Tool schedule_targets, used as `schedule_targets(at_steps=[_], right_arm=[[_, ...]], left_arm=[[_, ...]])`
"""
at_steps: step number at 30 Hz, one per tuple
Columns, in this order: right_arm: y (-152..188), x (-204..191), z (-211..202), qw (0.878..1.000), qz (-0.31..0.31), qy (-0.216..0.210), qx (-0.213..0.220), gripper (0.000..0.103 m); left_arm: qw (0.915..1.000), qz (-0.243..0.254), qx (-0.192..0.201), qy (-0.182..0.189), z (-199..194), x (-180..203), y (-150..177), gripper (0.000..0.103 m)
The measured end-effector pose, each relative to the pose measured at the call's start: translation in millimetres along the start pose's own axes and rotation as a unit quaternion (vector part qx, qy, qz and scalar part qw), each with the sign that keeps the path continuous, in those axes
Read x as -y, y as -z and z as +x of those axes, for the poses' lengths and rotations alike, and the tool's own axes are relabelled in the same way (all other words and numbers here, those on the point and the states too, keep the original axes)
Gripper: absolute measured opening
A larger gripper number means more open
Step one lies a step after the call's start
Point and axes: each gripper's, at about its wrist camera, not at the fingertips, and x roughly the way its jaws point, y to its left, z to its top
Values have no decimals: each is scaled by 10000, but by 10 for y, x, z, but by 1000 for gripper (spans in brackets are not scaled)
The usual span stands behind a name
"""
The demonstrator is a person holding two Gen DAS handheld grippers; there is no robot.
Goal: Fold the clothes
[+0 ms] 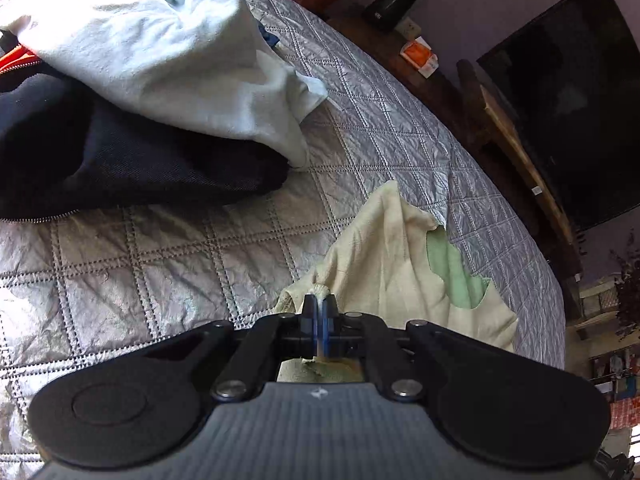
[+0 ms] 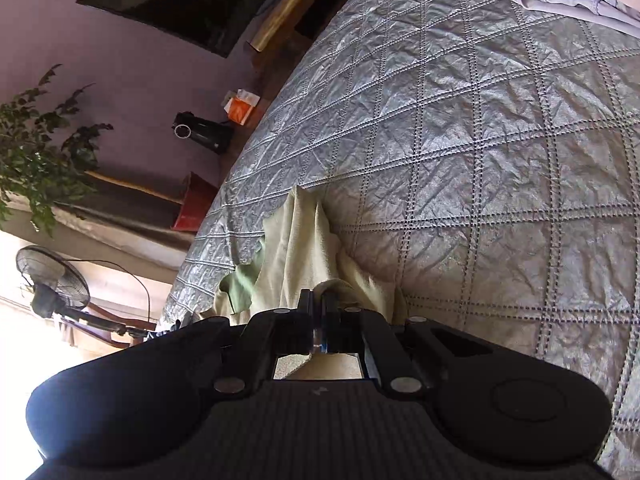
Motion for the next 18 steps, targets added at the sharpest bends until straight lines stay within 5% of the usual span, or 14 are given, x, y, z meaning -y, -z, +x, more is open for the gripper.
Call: schedule_targets(at_steps=[5,12,16,17,18], right_arm=[[19,48,191,9989,-391,253,47,6],[131,-44,-70,9898,-911,496,981,20],[333,-516,-146,9500,-2819,694,1148,21],[422,-660,-140,9327,-3387,604,1085,28],[478,-710,-83,9282,-3571,582,866,35]], left_arm=[[9995,-133,213,211,164,-62,-35,4],[9904,-77,1375,145,-188,-100,-9,8],[9894,430,1382,152,-217,23,190,10],[9893,663,1293,134,-194,92,224,10],[9886,897,1204,116,-170,161,257,10]])
